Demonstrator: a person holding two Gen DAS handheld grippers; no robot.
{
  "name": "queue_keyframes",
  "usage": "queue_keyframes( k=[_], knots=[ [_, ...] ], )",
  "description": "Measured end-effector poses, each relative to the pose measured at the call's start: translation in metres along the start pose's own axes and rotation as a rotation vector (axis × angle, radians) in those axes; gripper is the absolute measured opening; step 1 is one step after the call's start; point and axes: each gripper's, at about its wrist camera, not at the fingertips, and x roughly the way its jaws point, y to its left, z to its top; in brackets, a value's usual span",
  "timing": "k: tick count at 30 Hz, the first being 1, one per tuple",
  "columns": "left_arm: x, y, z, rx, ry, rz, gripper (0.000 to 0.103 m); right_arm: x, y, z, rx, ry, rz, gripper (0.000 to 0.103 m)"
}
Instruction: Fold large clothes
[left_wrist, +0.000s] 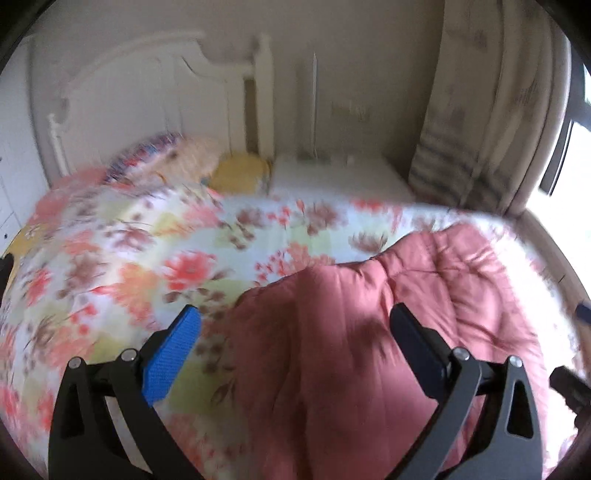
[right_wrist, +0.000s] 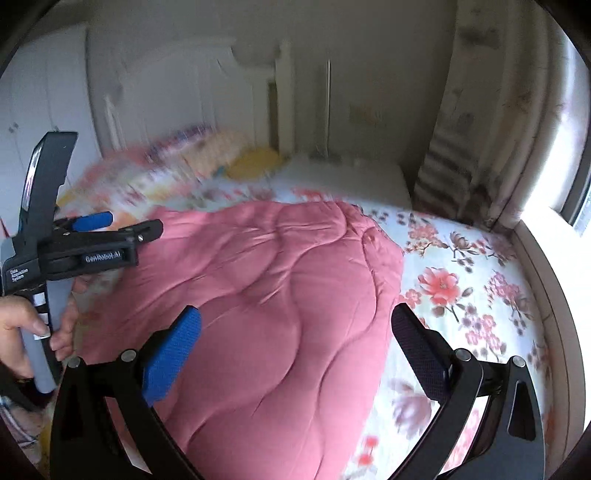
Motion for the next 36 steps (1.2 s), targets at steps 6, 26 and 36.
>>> queue_keyframes(
  k=[6, 26, 36],
  knots=[
    [-0.04, -0.014, -0.082, 0.026, -0.061, 0.007, 0.101, -0.005, 0.009, -0.061, 0.011, -0.002, 0.009, 0.099],
    [-0.251, -0.004, -0.12, 0.001, -0.587, 0.105, 0.101, -0.181, 0.016, -0.105, 0.072, -0.41, -0.068, 0.099],
    [-0.188, -0.04, -0.158, -0.012, -0.264, 0.004, 0.101, -0.136, 0.051, -0.173, 0.044, -0.245, -0.167, 0.099]
  ],
)
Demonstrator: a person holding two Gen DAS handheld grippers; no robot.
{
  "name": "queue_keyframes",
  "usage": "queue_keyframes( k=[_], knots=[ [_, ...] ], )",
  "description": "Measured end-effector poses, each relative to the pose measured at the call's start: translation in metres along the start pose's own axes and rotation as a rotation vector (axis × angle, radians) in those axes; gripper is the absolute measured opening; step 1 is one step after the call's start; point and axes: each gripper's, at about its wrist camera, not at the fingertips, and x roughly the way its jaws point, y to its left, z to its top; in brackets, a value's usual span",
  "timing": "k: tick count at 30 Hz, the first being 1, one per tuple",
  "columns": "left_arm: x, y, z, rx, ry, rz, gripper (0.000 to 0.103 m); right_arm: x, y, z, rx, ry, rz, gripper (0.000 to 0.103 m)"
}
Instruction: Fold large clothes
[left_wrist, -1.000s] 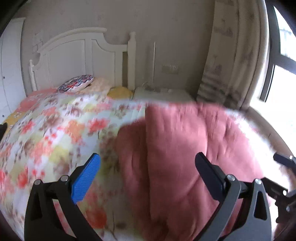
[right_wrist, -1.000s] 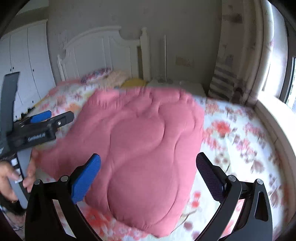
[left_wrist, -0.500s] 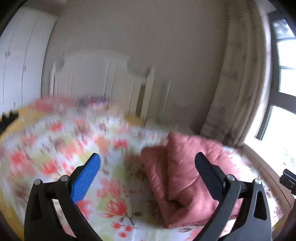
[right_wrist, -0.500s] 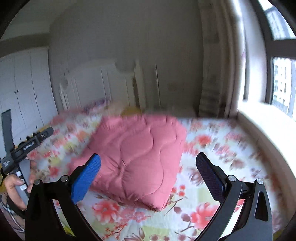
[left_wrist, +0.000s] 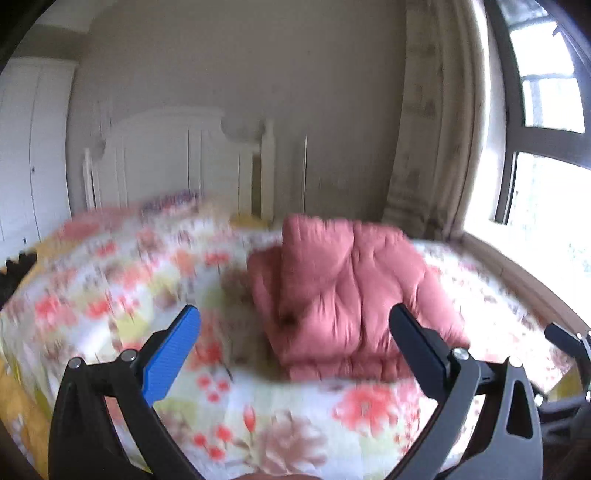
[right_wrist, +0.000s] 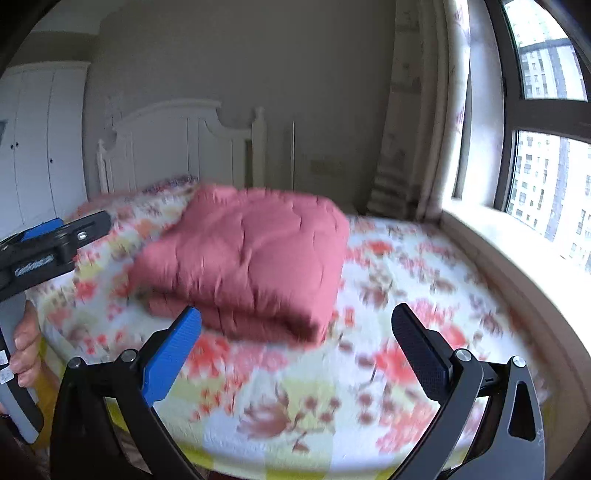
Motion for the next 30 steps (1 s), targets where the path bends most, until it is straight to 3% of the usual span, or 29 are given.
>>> queue_keyframes(
  k=[7, 30],
  knots=[
    [0.02, -0.003, -0.03, 0.027, 0.07, 0.028, 0.101, 0.008, 0.013, -0.01, -0.02, 0.008, -0.029, 0.099],
    [0.022, -0.001, -0.054, 0.099, 0.068, 0.081, 0.101, 0.018, 0.008, -0.015, 0.025, 0.037, -0.024, 0.099]
  ],
)
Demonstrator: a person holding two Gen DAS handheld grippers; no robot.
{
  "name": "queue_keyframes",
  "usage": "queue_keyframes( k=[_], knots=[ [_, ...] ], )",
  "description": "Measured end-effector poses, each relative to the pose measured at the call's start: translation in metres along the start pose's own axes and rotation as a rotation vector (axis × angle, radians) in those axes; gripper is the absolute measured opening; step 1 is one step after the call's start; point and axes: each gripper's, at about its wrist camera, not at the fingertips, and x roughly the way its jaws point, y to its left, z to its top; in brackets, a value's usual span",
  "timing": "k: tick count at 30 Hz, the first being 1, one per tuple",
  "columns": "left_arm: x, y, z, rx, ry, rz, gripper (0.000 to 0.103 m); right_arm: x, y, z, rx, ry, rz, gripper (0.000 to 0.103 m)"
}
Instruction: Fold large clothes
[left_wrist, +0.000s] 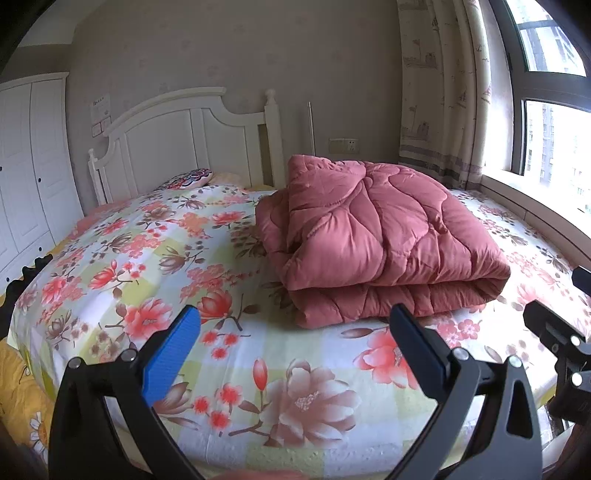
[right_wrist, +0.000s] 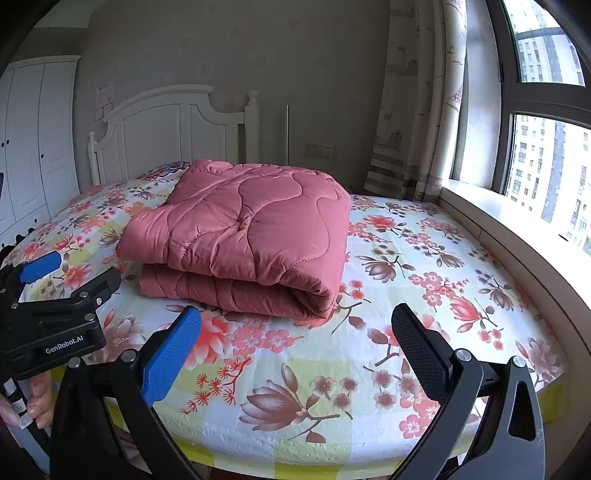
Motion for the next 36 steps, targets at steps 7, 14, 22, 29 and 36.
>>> queue_keyframes(
  k=[7, 14, 22, 29, 36],
  knots=[
    [-0.0001, -0.0006, -0.0001, 0.0, -0.002, 0.0, 0.101, -0.0018, -0.0012, -0.0003, 0.012, -0.012, -0.004, 0.099],
    [-0.0002, -0.001, -0.0003, 0.0, -0.003, 0.003, 0.101, -0.0026, -0.0008, -0.0002, 0.015, -0.011, -0.003, 0.099],
    [-0.0004, 0.002, -0.0014, 0.002, -0.004, 0.004, 0.101, -0.0013, 0.0011, -0.0006, 0.014, -0.008, -0.001, 0.099],
    [-0.0006, 0.0019, -0.0012, 0.003, -0.005, 0.002, 0.101, 0.0006, 0.003, -0.0019, 0.015, -0.003, 0.002, 0.099],
    [-0.0007, 0.0025, -0.0014, 0.003, -0.005, 0.002, 0.101, 0.0015, 0.0034, -0.0031, 0.017, 0.001, 0.004, 0.099]
  ],
)
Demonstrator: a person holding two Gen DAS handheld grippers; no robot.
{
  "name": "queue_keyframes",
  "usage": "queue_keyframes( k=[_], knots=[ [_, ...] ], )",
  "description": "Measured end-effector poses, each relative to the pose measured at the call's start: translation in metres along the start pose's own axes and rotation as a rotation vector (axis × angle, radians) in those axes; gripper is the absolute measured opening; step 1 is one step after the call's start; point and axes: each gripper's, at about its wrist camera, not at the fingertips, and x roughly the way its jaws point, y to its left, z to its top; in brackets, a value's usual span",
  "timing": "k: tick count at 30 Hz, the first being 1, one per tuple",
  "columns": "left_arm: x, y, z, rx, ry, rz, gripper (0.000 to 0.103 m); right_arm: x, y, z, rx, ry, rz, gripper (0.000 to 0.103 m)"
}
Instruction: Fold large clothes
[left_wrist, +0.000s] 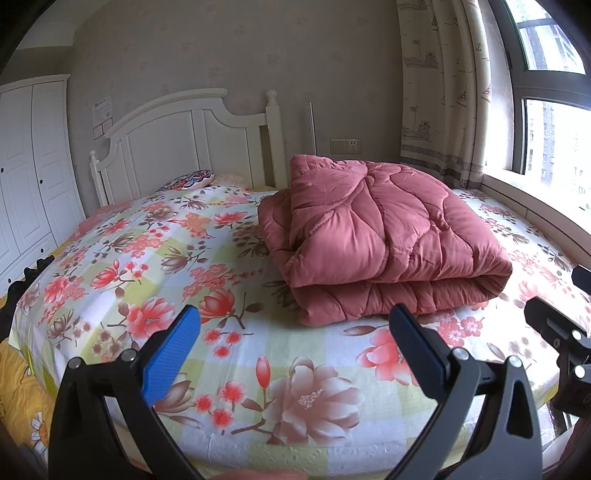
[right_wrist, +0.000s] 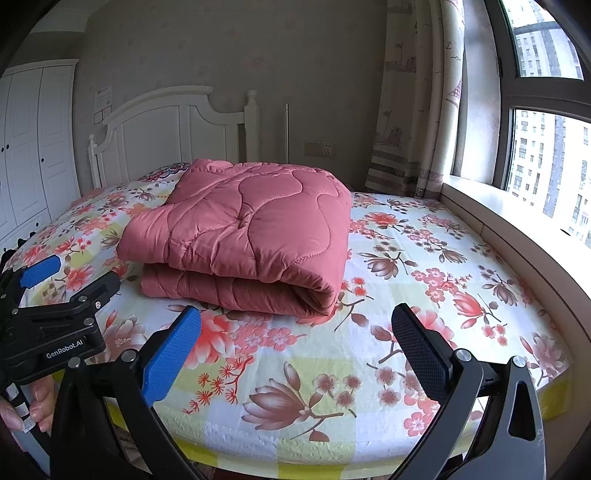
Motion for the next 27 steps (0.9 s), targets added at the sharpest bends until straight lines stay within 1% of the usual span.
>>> queue_keyframes(
  k=[27],
  knots=[
    [-0.0004, -0.0013, -0.0007, 0.003, -0.001, 0.002, 0.101, 0.0024, 0.0009, -0.0023, 0.0, 0.007, 0.0, 0.099]
  ],
)
